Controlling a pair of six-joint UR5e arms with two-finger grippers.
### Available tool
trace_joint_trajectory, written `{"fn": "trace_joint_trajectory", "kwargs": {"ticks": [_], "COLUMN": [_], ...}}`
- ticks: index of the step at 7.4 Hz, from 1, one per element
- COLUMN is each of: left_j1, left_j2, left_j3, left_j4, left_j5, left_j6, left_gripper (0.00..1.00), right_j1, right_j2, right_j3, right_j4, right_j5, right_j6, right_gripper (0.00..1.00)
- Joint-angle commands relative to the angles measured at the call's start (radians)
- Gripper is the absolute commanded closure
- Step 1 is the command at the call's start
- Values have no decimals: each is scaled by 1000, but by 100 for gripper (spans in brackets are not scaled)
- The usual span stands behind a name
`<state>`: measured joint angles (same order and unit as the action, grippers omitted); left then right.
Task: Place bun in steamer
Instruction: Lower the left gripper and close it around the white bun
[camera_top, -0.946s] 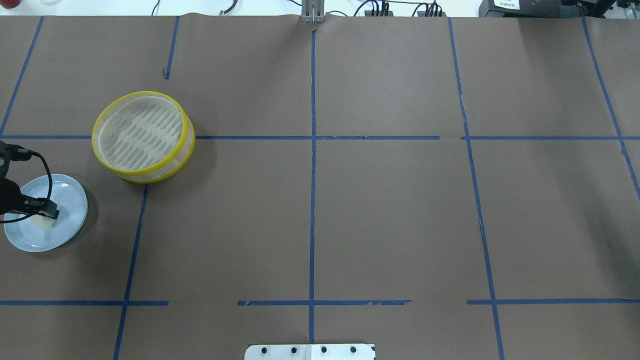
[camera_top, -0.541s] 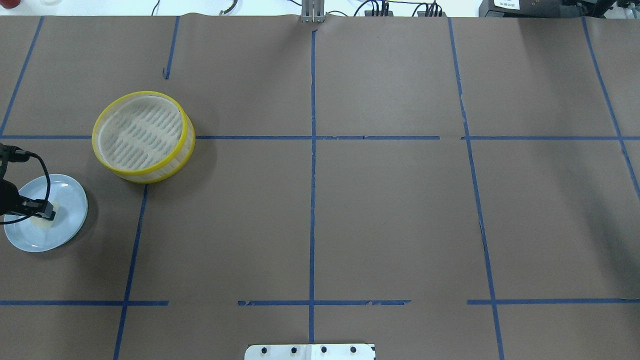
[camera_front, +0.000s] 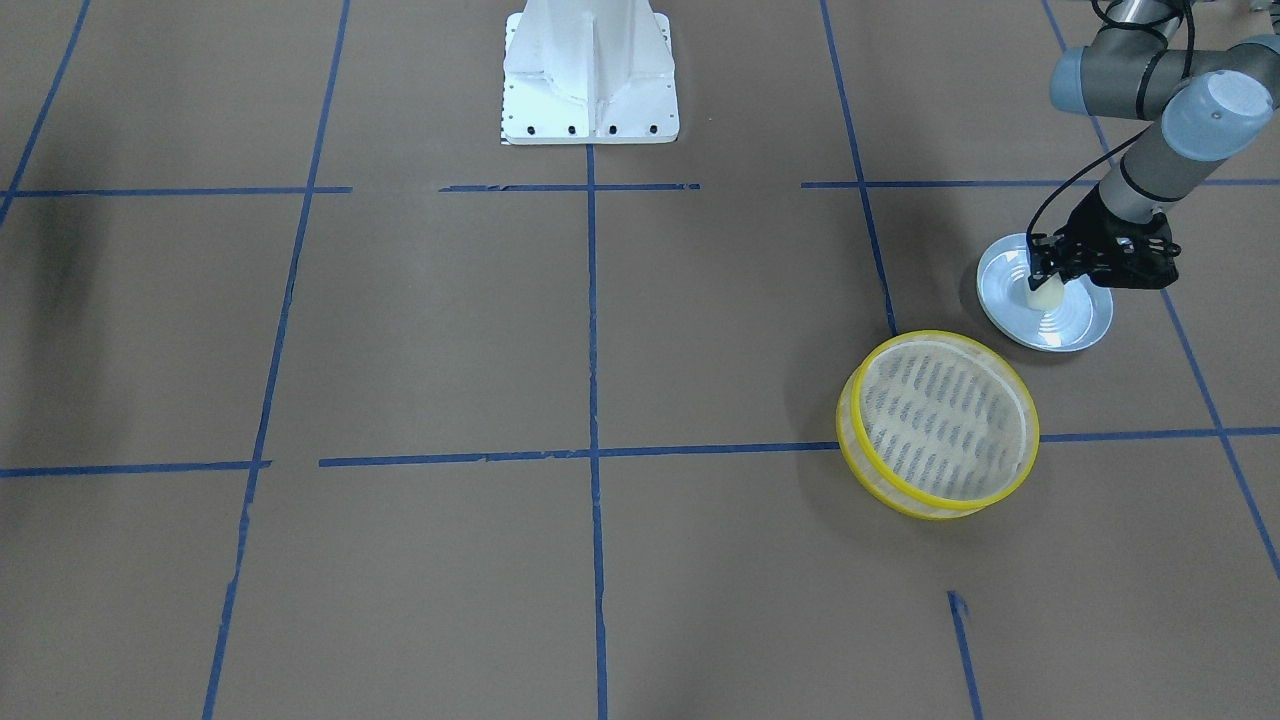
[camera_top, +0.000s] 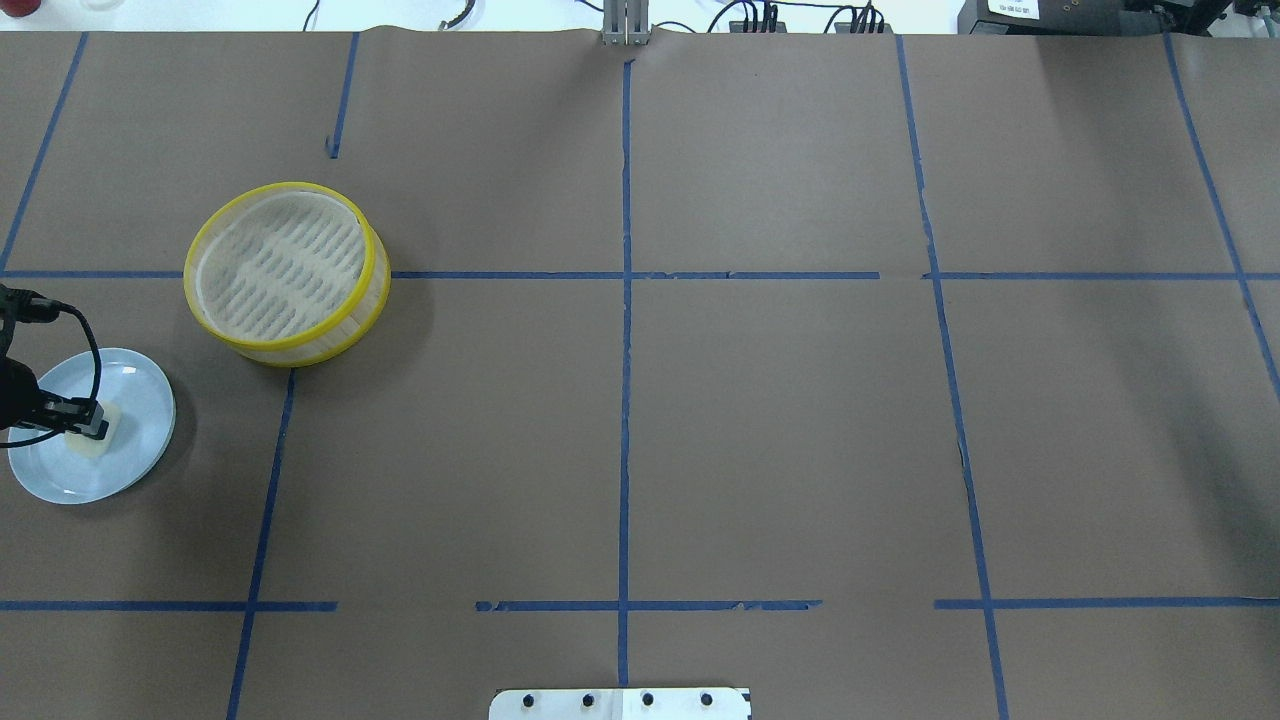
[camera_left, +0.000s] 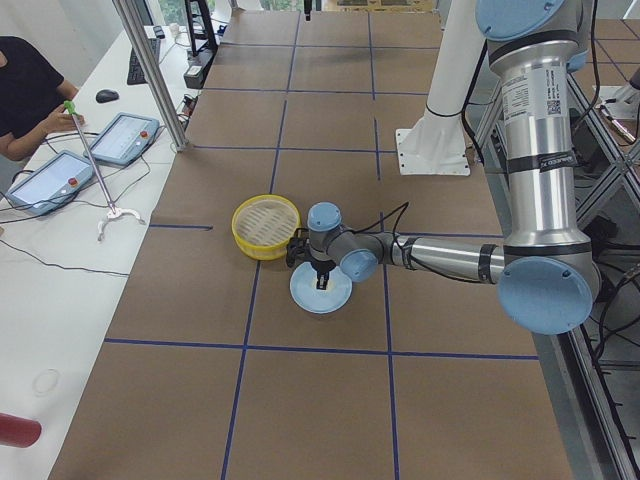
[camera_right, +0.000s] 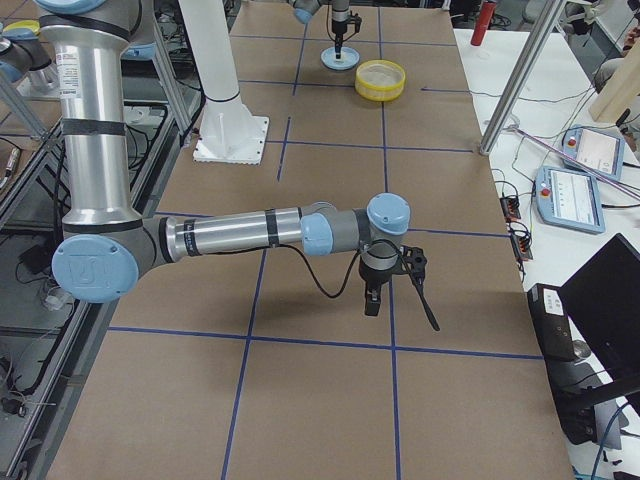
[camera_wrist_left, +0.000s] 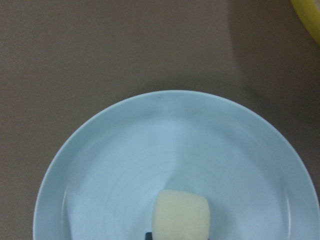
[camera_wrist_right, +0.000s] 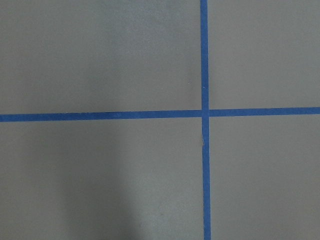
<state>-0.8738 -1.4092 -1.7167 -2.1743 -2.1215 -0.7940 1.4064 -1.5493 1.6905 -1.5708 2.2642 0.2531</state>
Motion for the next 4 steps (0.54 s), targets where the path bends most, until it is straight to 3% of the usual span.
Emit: {"fn": "trace_joint_trajectory", "kwargs": {"ticks": [1, 4], "left_j1": [-2, -17], "left_j2": [10, 53], "left_j3": [-21, -188], "left_j4": [5, 129], "left_j5": [-2, -35], "left_j6": [-1, 4], "left_gripper": [67, 67], "right_j1": [0, 0], "right_j2": [0, 0], "right_j3": [0, 0], "right_j4": [0, 0], "right_j5": [0, 0], "right_j6": [0, 0], "right_gripper": [0, 0]}}
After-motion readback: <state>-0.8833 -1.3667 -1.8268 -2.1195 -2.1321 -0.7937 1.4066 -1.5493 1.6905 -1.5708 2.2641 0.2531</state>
